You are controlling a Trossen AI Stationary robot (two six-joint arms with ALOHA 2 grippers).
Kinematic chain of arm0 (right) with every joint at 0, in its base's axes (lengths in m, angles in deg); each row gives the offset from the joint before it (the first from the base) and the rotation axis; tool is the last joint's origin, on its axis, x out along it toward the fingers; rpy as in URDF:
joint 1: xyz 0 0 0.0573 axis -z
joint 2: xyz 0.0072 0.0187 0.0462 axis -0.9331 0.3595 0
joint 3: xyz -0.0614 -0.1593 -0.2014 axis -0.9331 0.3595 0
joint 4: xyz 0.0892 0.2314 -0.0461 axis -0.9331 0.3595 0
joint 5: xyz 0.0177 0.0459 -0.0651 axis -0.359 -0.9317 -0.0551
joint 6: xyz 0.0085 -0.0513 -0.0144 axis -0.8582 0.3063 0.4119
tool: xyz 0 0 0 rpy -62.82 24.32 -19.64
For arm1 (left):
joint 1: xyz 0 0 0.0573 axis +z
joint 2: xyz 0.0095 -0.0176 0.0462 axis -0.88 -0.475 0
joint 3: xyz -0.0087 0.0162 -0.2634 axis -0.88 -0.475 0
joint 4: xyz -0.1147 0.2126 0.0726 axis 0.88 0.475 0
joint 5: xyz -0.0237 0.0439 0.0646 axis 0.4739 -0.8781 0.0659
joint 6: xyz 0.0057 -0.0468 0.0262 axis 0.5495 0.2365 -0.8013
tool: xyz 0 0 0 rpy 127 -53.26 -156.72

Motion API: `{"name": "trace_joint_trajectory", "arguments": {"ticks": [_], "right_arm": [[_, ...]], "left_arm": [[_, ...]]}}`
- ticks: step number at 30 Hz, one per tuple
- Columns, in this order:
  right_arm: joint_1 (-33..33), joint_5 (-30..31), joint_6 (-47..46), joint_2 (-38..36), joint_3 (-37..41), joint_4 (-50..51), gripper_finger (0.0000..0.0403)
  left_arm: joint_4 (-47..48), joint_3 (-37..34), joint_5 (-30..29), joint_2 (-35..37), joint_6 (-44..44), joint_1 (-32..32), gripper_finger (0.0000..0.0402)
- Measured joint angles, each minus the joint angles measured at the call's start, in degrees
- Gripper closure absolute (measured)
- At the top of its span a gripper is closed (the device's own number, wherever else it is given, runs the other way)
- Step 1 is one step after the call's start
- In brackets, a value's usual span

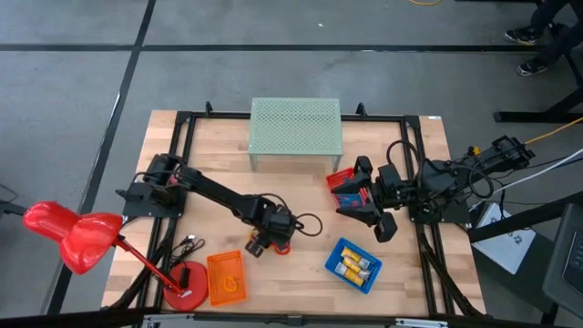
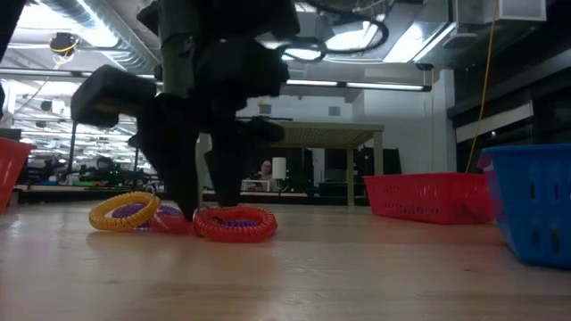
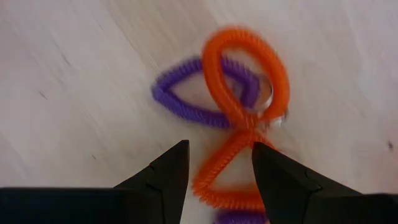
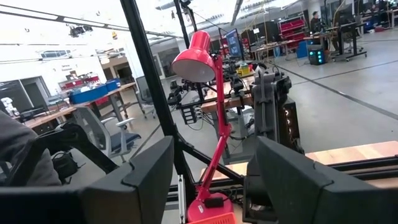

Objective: Pick & Place Office Desk Supplies
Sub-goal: Put the orange spring rubber band into the orange basket

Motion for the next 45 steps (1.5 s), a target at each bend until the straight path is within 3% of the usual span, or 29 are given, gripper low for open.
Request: {"name": "trace_joint_trajectory", "arguments": {"ticks": [11,18,23,30,35,45], "right_arm": [[0.0,-0.02,0.0,0.0,-0.02,0.45,0.0174],[0.0,-0.02,0.07,0.0,-0.02,0.53,0.0174],[0.0,-0.02,0.24,0.0,-0.02,0.53,0.0174],[-0.02,-0.04,0.26,0.0,-0.04,0.71,0.0174],[-0.02,-0.07,0.26,0.02,-0.04,0.85,0.0174],[-0.02,-0.17,0.27,0.02,-0.07,1.73,0.0174]], "left_arm": [[3.03,0.26,-4.88,-1.49,-3.43,0.0,0.0244],[4.47,0.23,-3.05,-1.93,-4.23,0.06,0.0323],[6.69,0.16,-1.83,-2.14,0.7,0.45,0.0382],[9.12,-0.28,9.73,0.41,11.19,3.99,0.0387],[9.9,-0.11,17.05,5.95,14.24,6.81,0.0389],[15.41,-0.09,23.39,17.75,13.25,8.26,0.0392]]}}
